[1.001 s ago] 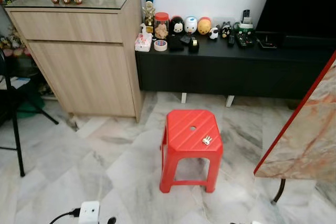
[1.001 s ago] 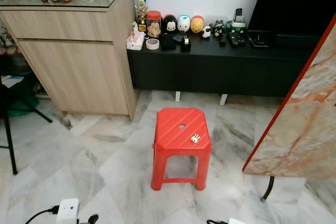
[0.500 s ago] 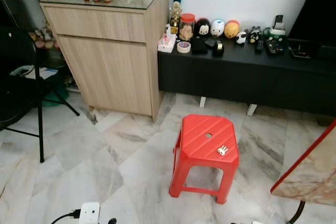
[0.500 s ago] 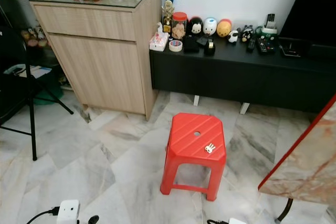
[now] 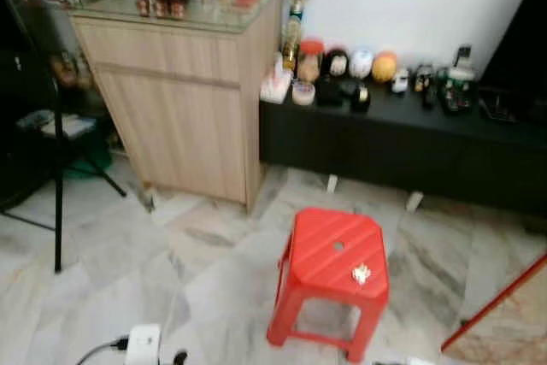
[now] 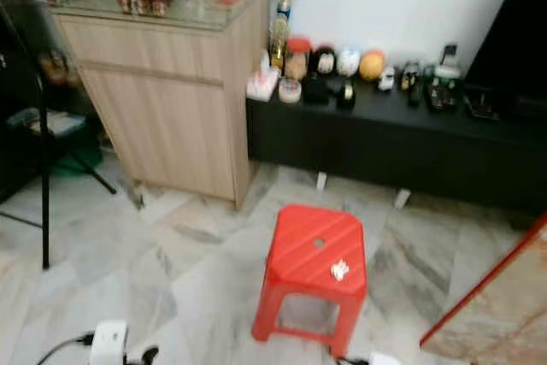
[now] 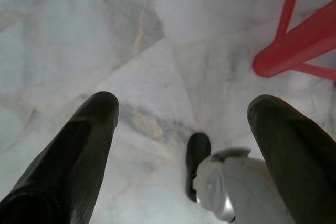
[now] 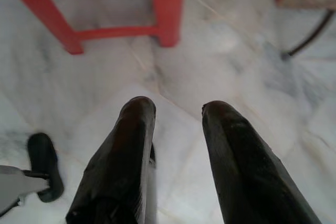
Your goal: Hang keys on a hook
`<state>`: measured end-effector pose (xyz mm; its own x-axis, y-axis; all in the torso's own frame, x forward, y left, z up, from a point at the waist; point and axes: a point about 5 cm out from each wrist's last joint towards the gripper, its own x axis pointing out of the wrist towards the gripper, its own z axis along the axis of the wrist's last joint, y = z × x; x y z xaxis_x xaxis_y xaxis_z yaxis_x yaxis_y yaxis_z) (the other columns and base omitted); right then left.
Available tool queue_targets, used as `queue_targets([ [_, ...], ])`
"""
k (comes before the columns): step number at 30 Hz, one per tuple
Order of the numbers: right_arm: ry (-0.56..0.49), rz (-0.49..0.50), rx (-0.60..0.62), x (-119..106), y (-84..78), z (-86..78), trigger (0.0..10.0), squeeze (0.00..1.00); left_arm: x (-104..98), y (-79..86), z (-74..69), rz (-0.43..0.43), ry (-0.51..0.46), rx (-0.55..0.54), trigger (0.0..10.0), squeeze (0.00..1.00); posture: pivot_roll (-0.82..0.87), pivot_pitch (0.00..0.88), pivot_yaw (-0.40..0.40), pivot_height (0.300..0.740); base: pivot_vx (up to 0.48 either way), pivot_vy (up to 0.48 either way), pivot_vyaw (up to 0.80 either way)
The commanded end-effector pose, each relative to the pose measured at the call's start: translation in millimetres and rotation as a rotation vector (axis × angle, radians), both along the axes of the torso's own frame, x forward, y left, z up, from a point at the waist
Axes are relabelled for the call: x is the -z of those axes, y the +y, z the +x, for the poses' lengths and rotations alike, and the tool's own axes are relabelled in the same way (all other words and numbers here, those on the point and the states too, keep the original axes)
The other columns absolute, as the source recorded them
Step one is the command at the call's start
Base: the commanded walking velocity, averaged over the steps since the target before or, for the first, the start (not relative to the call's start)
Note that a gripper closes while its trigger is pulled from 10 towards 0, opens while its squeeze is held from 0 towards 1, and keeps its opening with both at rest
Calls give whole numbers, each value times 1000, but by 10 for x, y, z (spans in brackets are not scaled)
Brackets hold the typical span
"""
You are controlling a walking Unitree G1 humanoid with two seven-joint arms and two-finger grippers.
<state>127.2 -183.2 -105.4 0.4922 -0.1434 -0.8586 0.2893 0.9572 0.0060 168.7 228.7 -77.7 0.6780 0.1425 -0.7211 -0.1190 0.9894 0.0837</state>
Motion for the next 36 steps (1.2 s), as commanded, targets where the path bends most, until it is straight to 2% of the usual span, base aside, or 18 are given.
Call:
queue_targets([
  [1,10,-15,12,11,-64,-64,10000,0,7,-47,14,-12,3,9,10000,0,71,3,-42,740,270,0,800],
  [22,-15,16,68,7,-54,-59,10000,0,7,-51,16,-17,2,8,10000,0,68,3,-41,740,271,0,53],
  [31,-77,30,79,-18,-56,-28,10000,0,4,-63,21,-21,-9,8,10000,0,69,0,-44,740,60,0,0],
  [36,-165,28,64,-65,-64,27,10000,0,-3,-54,18,-17,-24,1,10000,0,64,0,-47,740,0,0,0],
])
